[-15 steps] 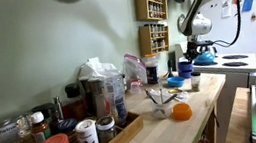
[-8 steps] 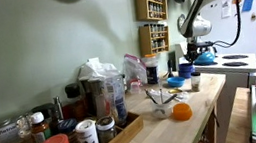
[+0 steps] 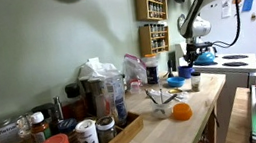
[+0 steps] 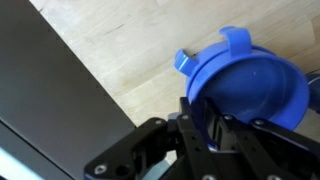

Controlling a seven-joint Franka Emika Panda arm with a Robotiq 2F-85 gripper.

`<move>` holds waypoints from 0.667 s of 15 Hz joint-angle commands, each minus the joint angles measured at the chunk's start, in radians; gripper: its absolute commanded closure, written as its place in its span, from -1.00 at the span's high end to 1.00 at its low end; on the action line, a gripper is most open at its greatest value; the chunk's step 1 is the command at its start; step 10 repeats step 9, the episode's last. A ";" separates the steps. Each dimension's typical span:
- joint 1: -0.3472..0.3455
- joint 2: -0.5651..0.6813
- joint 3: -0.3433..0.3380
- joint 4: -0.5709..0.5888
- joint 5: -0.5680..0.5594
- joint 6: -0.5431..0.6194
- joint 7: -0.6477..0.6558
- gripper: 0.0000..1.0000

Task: Put the right blue measuring cup on the left blue measuring cup

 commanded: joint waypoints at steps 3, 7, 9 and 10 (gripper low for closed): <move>-0.032 -0.090 0.001 -0.020 0.029 -0.041 -0.027 0.35; -0.053 -0.280 -0.025 -0.115 0.050 -0.115 -0.310 0.93; -0.030 -0.204 -0.034 -0.050 0.048 -0.106 -0.261 0.74; -0.030 -0.204 -0.034 -0.050 0.048 -0.106 -0.261 0.74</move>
